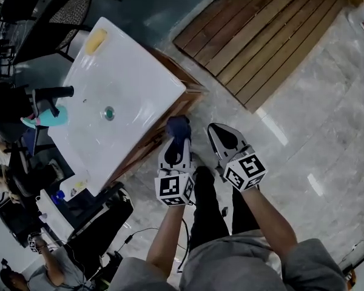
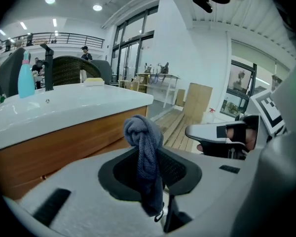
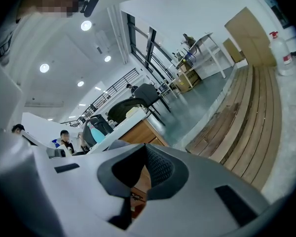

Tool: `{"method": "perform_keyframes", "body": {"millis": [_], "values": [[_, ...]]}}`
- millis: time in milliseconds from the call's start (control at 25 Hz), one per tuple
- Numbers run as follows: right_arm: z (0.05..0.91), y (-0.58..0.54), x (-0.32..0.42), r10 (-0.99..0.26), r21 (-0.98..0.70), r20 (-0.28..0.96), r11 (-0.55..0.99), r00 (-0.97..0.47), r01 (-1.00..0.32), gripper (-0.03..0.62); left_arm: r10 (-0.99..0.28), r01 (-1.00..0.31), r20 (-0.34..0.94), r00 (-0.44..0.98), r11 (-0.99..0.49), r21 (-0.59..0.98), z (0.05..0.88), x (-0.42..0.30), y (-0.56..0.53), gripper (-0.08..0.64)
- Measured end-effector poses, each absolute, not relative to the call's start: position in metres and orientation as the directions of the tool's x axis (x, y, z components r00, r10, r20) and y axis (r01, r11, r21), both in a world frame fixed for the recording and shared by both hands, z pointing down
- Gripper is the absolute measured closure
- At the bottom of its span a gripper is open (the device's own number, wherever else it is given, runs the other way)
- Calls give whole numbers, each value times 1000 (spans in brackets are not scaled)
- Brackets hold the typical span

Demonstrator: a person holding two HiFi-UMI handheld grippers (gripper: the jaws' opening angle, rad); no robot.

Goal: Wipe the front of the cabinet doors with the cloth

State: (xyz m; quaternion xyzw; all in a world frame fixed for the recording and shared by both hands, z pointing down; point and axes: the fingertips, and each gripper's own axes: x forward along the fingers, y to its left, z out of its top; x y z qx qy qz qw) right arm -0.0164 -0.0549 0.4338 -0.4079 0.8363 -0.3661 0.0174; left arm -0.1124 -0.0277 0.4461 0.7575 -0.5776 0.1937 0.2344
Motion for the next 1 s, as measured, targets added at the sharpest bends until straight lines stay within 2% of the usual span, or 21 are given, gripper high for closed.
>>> {"method": "perform_keyframes", "body": {"millis": [200, 520, 720, 840, 1000], "values": [[445, -53, -13, -711, -633, 271, 376, -649, -676, 581, -776, -933, 565, 281, -359, -29, 447, -106, -42, 468], [472, -49, -8, -725, -624, 278, 362, -630, -692, 581, -768, -838, 597, 230, -469, -280, 471, -104, -65, 471], [487, -44, -6, -726, -621, 283, 360, -627, -696, 581, -765, -785, 618, 181, -491, -378, 497, -101, -69, 472], [494, -40, -4, -718, -617, 285, 369, -635, -695, 581, -784, -707, 603, 145, -508, -491, 507, -98, -75, 472], [505, -38, 0, -721, -621, 293, 355, -628, -698, 581, -791, -641, 602, 107, -518, -566, 522, -101, -84, 472]]}}
